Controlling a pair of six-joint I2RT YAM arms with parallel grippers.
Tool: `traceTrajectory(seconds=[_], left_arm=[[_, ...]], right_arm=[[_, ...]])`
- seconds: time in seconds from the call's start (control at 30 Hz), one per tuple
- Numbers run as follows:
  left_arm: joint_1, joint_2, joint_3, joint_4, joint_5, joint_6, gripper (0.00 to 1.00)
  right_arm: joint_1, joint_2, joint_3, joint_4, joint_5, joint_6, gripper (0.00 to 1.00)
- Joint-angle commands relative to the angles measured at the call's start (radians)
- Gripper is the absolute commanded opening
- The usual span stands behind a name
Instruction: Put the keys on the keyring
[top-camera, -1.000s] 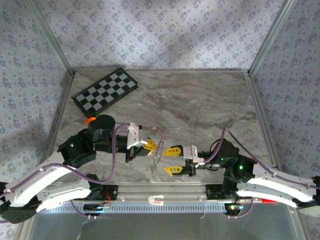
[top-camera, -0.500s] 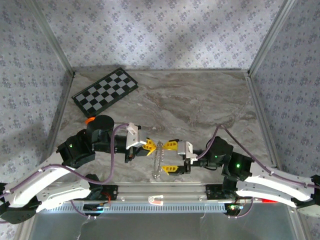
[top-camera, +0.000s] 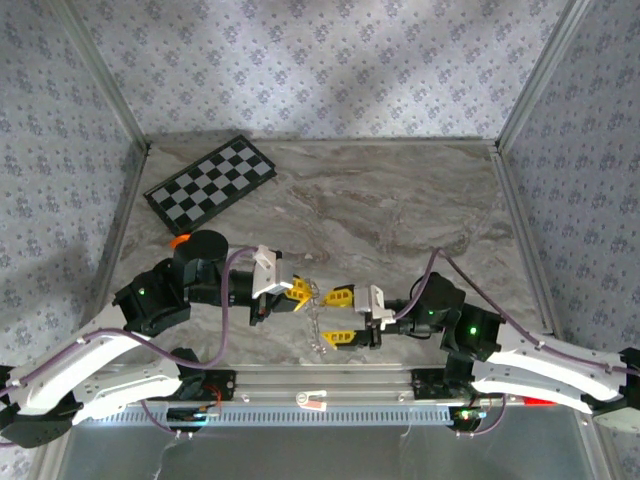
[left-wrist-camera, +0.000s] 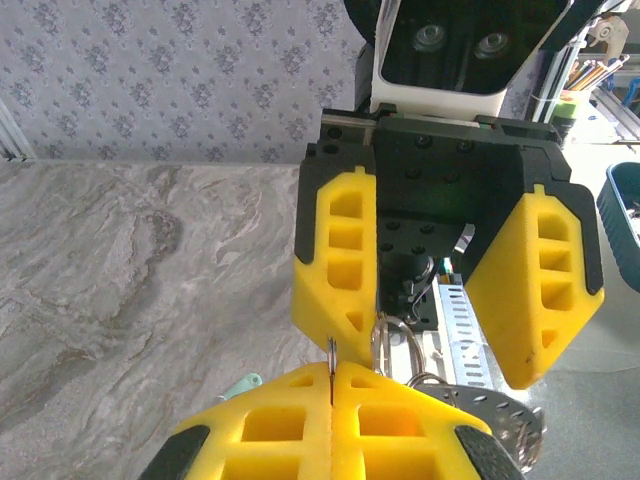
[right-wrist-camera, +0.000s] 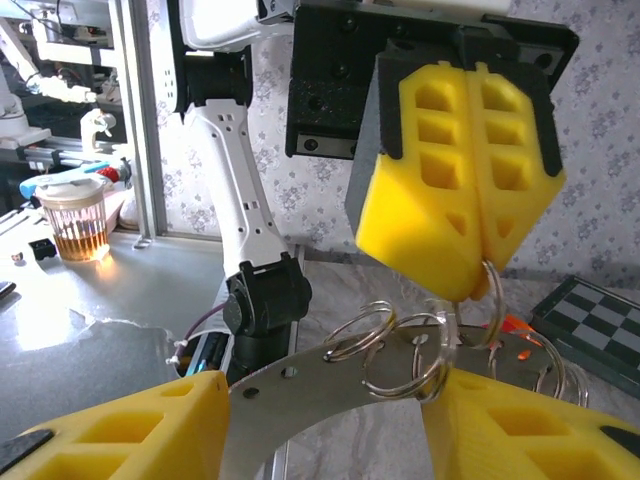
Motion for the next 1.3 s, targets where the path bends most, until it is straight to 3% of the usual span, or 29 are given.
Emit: traceTrajectory(seconds=[0.0, 0.47, 0.77, 1.27], left_arm=[[-0.006, 0.002, 0.001, 0.027, 0.004, 0.009, 0.00], [-0.006, -0.001, -0.006, 0.013, -0.023, 0.013, 0.00], [-0.006, 0.017, 0.031, -0.048, -0.022, 0.044, 0.00], [-0.026, 0.066, 0.081, -0.105, -0.002, 0.070, 0.00]], right_arm=[[0.014, 0.003, 0.025, 0.039, -0.038, 0.005, 0.51], [0.034, -0.008, 0.037, 0.015, -0.016, -0.014, 0.48], [0.033, -0.133, 0.102, -0.232, 0.152, -0.088, 0.49], [0.018, 0.013, 0.224, -0.398, 0.199, -0.151, 0.37]])
